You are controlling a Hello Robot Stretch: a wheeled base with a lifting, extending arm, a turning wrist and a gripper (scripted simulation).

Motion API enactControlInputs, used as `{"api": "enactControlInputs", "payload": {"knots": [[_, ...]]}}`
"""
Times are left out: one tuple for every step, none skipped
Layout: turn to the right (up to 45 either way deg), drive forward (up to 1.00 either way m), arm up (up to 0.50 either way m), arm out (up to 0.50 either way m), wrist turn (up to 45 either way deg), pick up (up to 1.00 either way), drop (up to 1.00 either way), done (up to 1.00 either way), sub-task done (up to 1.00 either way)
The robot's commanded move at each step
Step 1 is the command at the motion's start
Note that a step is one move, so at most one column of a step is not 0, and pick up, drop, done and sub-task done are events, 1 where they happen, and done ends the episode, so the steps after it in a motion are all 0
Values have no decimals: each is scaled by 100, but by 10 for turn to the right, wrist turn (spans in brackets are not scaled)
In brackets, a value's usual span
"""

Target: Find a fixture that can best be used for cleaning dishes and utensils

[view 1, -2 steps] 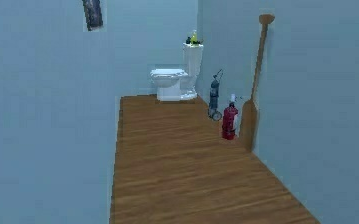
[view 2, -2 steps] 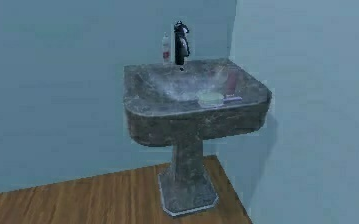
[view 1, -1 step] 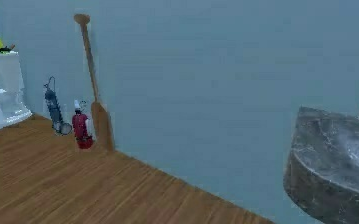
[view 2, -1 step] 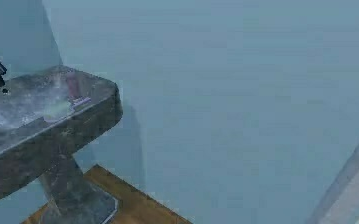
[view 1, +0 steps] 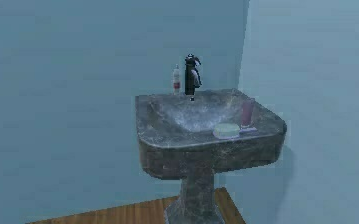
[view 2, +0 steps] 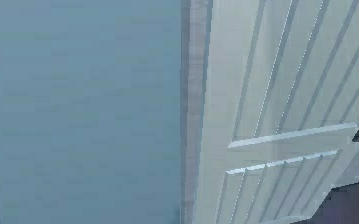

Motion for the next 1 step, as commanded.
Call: {"api": "enactControlInputs", "payload": {"knots": [[0,0,0,0,0,0,0,100,0]]}}
